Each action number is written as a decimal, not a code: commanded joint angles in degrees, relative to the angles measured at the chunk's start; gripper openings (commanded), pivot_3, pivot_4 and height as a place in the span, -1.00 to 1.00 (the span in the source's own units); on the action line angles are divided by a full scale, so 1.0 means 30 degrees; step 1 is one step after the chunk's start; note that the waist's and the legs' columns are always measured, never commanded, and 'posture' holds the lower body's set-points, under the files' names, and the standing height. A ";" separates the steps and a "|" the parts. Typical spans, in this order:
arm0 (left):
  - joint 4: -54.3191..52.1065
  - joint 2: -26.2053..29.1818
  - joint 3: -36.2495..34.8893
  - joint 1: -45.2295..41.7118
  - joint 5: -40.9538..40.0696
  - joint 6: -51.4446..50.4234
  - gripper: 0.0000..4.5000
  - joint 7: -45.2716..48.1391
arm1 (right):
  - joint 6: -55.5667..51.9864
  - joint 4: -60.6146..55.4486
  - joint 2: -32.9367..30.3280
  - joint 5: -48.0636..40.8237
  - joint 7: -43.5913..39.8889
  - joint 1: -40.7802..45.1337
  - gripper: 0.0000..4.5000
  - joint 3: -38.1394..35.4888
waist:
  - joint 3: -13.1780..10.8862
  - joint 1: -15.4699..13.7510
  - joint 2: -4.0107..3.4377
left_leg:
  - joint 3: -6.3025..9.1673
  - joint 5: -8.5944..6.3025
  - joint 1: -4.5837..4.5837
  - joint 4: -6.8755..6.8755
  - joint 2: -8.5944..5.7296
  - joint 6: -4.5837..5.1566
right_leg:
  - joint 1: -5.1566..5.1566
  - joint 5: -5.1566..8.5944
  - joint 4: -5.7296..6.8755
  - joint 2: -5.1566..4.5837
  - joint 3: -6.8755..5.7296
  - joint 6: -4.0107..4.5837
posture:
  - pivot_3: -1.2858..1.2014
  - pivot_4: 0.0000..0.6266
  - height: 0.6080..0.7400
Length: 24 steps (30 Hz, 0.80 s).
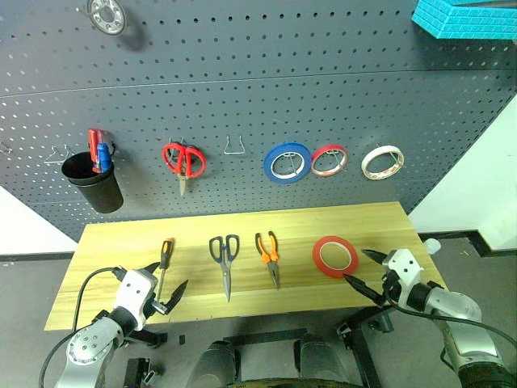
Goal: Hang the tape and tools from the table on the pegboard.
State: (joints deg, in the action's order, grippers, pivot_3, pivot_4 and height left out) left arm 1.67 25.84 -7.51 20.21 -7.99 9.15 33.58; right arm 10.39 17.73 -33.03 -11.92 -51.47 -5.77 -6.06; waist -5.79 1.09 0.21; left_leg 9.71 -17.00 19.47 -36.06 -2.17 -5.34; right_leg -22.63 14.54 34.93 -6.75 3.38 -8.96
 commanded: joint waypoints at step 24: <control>-0.0779 0.0361 -0.0126 0.0563 -0.0183 -0.0538 0.97 0.0469 | 0.1979 0.1952 -0.0124 0.0284 -0.0216 0.0466 1.00 -0.0090 | -0.0001 -0.0015 0.0001 | -0.0001 0.0000 -0.0010 -0.0004 0.0000 0.0002 | 0.0016 -0.0001 0.0001 0.0000 0.0000 0.0000 | -0.01 -0.84 0.97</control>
State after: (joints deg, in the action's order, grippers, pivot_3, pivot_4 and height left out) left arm 1.33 26.34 -7.56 21.72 -8.20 7.66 34.90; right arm 15.39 24.47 -33.02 -10.85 -52.07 -4.36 -6.01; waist -5.80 1.05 0.21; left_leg 9.70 -17.00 19.43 -36.07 -2.17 -5.34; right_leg -22.58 14.53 34.94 -6.75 3.38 -8.96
